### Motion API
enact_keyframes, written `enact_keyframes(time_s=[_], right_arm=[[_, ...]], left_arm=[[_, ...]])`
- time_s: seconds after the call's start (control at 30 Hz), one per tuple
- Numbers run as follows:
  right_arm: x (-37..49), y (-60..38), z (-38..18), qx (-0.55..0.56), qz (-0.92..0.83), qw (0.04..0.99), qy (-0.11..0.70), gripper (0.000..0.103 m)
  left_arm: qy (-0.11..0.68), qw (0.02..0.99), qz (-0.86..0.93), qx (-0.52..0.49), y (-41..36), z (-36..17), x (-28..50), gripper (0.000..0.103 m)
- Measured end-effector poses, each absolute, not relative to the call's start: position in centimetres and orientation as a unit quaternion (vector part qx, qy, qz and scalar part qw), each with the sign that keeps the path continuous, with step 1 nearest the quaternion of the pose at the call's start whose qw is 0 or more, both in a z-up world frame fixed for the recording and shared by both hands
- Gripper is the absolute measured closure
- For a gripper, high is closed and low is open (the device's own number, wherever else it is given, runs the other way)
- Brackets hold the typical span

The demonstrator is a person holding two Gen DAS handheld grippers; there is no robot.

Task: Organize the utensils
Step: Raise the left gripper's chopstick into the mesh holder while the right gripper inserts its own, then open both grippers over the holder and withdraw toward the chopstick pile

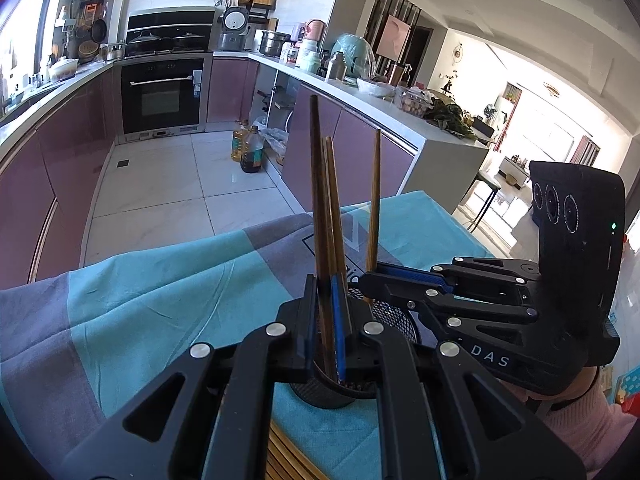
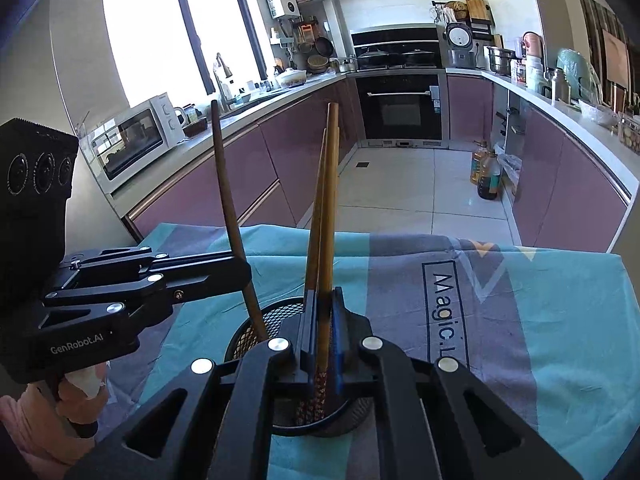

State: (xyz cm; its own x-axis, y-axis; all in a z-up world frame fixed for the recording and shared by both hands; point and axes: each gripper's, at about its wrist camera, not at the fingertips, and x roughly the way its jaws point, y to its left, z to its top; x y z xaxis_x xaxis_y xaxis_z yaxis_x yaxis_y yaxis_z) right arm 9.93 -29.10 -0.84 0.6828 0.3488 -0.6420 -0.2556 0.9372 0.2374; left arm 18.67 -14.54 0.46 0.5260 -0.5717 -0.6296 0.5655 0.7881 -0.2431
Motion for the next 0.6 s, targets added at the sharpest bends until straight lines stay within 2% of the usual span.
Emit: enact_keyframes(time_s=[0.17, 0.3, 0.6], right_arm=[[10.1, -29.3, -1.1, 0.076, 0.16, 0.915, 0.361, 0.094], [9.7, -29.5, -1.2, 0.077, 0.16, 0.916, 0.359, 0.094], [5.7, -29.4, 0.9, 0.07, 0.182, 0.933, 0.303, 0.077]], left_arm=[[0.368, 0.872, -0.322, -0.003, -15.1, -0.3, 18.6, 0.095], [0.363, 0.877, -0.315, -0.007, -14.9, -0.4, 18.2, 0.09], [0.301, 0.913, -0.274, -0.018, -10.0, 0.9, 14.4, 0.067]])
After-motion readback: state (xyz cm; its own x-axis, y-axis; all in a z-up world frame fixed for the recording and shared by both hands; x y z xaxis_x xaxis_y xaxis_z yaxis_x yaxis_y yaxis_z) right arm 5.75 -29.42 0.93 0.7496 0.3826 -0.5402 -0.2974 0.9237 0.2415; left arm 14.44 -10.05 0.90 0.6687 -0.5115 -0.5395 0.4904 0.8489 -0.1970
